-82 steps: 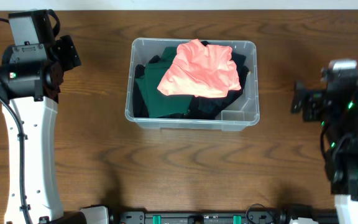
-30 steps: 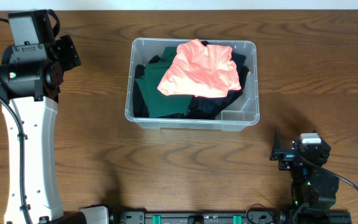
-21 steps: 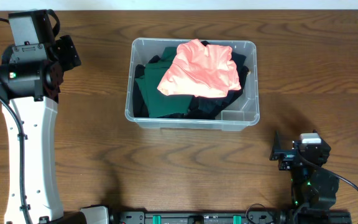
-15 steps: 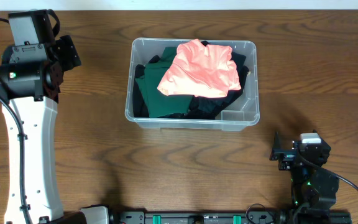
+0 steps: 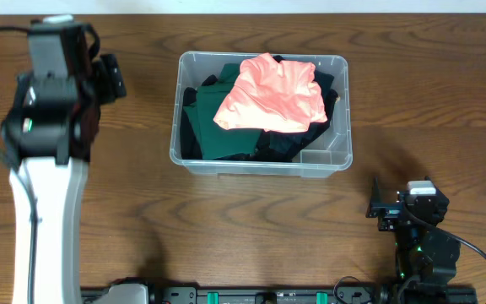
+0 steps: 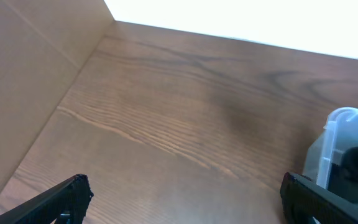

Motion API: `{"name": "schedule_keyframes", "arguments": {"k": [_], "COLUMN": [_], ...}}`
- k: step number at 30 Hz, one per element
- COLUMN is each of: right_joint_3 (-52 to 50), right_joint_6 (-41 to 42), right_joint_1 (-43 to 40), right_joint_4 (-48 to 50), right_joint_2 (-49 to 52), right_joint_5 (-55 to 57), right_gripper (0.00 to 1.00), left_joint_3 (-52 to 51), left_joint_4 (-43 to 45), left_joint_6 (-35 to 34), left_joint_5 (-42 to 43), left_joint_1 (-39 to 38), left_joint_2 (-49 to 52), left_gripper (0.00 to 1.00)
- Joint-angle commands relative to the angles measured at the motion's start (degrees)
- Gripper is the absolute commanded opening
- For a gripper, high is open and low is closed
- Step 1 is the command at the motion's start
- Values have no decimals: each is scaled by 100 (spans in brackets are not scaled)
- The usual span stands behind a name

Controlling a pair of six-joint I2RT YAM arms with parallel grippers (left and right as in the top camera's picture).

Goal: Pack container

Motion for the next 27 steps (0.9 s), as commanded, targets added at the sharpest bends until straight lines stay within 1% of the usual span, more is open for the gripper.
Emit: {"name": "schedule_keyframes", "arguments": {"k": [1,6,9,11,14,19,22,27], "right_joint_3": [-28,-28,-28,-28,-28,-28,-28,-28], "right_joint_6": [-81,-81,-81,-81,-81,-81,-81,-81], "right_joint_1": [-42,-42,-42,-42,-42,-42,-42,-42], "right_joint_4": [7,7,7,7,7,7,7,4], "right_joint_2": [-39,-39,-39,-39,-39,-39,-39,-39], "right_joint_5": [2,2,2,2,2,2,2,2], "right_gripper": [99,99,99,99,99,99,99,99], "left_joint_3": [-551,-1886,-2898,-3541,-4426,-5777,-6417,-7254], "left_joint_4": [-22,195,621,949,1381,2166,2514,2667], "left_joint_6": [76,101,577,756,765,765,682,367], "left_joint_5": [415,1121,1617,1788,1908,2483,2695,2796], "left_joint_1": [140,616,802,813,813,809,796,695], "left_joint_2": [-831,-2122,-2981,-3477,-4109,-5003,-5414,-5995], "left_gripper": [98,98,98,98,98,98,98,98]}}
